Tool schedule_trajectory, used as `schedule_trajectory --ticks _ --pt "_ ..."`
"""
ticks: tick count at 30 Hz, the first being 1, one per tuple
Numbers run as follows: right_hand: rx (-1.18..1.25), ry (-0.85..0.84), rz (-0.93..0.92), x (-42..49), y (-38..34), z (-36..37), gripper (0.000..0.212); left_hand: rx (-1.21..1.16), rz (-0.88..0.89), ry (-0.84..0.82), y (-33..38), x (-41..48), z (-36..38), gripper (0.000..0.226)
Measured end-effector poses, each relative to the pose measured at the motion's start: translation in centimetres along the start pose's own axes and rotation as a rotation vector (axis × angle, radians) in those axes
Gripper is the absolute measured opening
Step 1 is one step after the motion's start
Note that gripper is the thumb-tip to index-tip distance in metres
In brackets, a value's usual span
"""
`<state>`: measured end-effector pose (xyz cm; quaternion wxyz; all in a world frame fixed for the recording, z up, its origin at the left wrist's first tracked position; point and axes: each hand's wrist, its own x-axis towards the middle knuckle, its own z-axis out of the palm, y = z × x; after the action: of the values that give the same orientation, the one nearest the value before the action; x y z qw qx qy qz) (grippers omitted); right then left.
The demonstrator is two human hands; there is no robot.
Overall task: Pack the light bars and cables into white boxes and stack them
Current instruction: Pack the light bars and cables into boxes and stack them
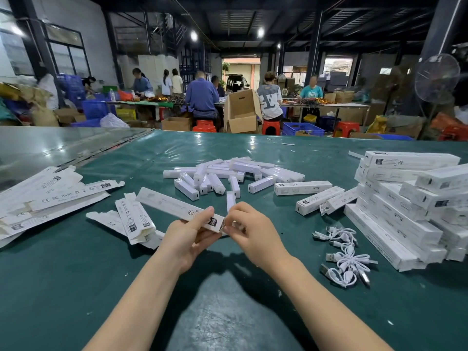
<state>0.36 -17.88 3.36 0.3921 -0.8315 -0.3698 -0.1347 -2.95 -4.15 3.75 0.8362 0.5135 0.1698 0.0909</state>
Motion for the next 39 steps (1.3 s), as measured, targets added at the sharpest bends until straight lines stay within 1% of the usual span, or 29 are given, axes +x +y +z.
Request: schedule_trajectory --ticks 2,5,7,10,12,14,15,17,18,20,23,25,28,30,32,34,39 --pt "0.019 0.028 0.011 -0.1 0.0 0.1 0.007 -0.016 0.032 -0.006 -0.4 -0.1 0.4 0.018" --pt "0.037 0.165 0.058 -0.1 -0.3 0.9 0.009 -0.094 0.086 -0.017 -0.8 -0.3 1.2 0.019" --pt "0.055 0.222 0.087 -0.1 -0.4 1.3 0.01 -0.132 0.093 0.003 -1.1 -0.5 1.6 0.018" --pt "0.096 0.261 0.113 0.0 -0.1 1.5 0.01 -0.177 0.114 0.023 -1.4 -0.7 2.0 0.018" --pt "0.204 0.249 0.178 0.1 -0.1 1.5 0.009 -0.184 0.137 0.021 -1.3 -0.8 2.2 0.018" --pt "0.339 0.258 0.236 0.2 -0.6 1.7 0.016 -0.187 0.155 0.014 -1.3 -1.0 2.4 0.016" --pt "0.386 0.295 0.244 0.3 -0.8 1.7 0.023 -0.187 0.162 0.011 -1.2 -1.1 2.5 0.015" --pt "0.446 0.386 0.216 0.4 -1.3 1.5 0.034 -0.204 0.169 0.003 -1.1 -1.3 2.6 0.014" --pt "0.472 0.411 0.201 0.4 -1.4 1.3 0.036 -0.225 0.166 0.0 -0.9 -1.3 2.6 0.014" --pt "0.571 0.389 0.21 0.5 -1.6 0.9 0.034 -0.278 0.155 -0.005 -0.5 -1.3 2.5 0.016" --pt "0.774 0.284 0.238 0.7 -1.9 0.8 0.027 -0.292 0.145 -0.003 -0.3 -1.3 2.4 0.018" --pt "0.842 0.273 0.229 0.8 -1.9 0.7 0.023 -0.302 0.135 -0.013 -0.3 -1.3 2.5 0.017" --pt "0.738 0.298 0.186 0.9 -1.9 0.8 0.026 -0.346 0.114 -0.046 -0.4 -1.4 2.7 0.017" --pt "0.676 0.324 0.19 0.9 -1.8 1.0 0.024 -0.368 0.071 -0.05 -0.4 -1.4 2.7 0.02" --pt "0.724 0.345 0.223 0.8 -1.9 1.1 0.021 -0.383 0.051 -0.044 -0.4 -1.3 2.6 0.022" --pt "0.752 0.345 0.237 0.8 -1.8 1.0 0.02 -0.397 0.055 -0.023 -0.4 -1.3 2.7 0.018" --pt "0.765 0.357 0.229 1.0 -1.5 0.8 0.023 -0.443 0.027 -0.005 -0.3 -1.4 2.7 0.016"
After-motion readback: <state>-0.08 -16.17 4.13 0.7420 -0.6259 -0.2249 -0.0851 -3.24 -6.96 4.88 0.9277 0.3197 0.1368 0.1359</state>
